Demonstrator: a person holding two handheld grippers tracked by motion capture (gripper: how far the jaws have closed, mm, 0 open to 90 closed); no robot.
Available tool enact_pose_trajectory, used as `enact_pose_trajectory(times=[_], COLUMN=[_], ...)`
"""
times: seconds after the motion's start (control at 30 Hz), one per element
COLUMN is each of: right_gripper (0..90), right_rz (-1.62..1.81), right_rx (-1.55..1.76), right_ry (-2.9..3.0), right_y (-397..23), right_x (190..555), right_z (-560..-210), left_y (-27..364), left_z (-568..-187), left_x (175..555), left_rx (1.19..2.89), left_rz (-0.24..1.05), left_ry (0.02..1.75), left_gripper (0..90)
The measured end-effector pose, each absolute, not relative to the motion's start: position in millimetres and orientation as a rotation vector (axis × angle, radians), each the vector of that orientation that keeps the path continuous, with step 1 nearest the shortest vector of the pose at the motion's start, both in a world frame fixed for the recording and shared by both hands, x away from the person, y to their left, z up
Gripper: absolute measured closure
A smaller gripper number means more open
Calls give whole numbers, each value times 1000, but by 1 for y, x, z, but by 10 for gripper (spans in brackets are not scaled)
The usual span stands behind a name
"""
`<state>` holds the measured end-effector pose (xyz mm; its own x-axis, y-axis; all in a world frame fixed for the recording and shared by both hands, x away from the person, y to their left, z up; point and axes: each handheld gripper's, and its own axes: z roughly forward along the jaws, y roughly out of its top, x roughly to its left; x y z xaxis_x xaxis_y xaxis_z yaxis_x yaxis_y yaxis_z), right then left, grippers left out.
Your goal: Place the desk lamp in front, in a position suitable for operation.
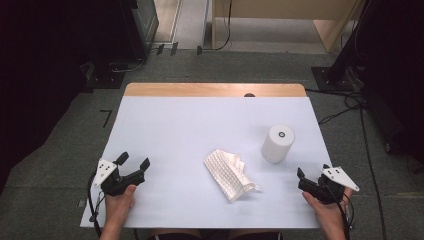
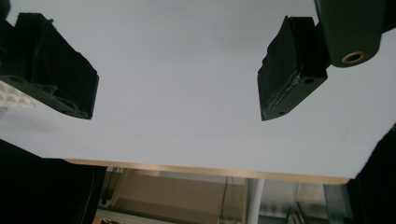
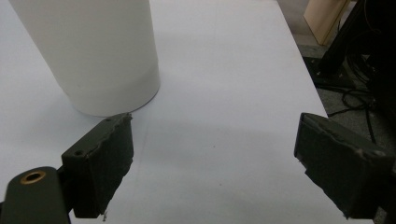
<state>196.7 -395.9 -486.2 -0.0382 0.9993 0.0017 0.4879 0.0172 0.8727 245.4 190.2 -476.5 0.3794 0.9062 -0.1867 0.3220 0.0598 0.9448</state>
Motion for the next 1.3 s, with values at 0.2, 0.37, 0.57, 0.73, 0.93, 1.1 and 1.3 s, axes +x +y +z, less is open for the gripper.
enact_pose_trajectory(times=[0.2,0.37,0.57,0.73,0.93,1.1,1.3], right_gripper=[118,121,125,124,121,122,101], right_rz=[950,1020,1099,1164,1166,1194,1166], right_rx=[1550,1553,1515,1502,1480,1480,1476], right_ry=[1619,1579,1588,1608,1629,1643,1645], right_y=[-396,-399,-387,-370,-357,-344,-327], right_x=[196,192,195,200,216,234,254], right_z=[-484,-478,-469,-458,-451,-446,-448], left_y=[190,191,195,198,195,196,197], left_z=[-478,-478,-479,-479,-479,-480,-480], left_x=[244,246,248,251,251,251,250], left_rx=[1490,1476,1454,1450,1481,1480,1481], left_rz=[645,636,594,546,542,528,516], left_ry=[1153,1178,1195,1212,1208,1211,1206], left_gripper=[133,131,126,130,132,133,134])
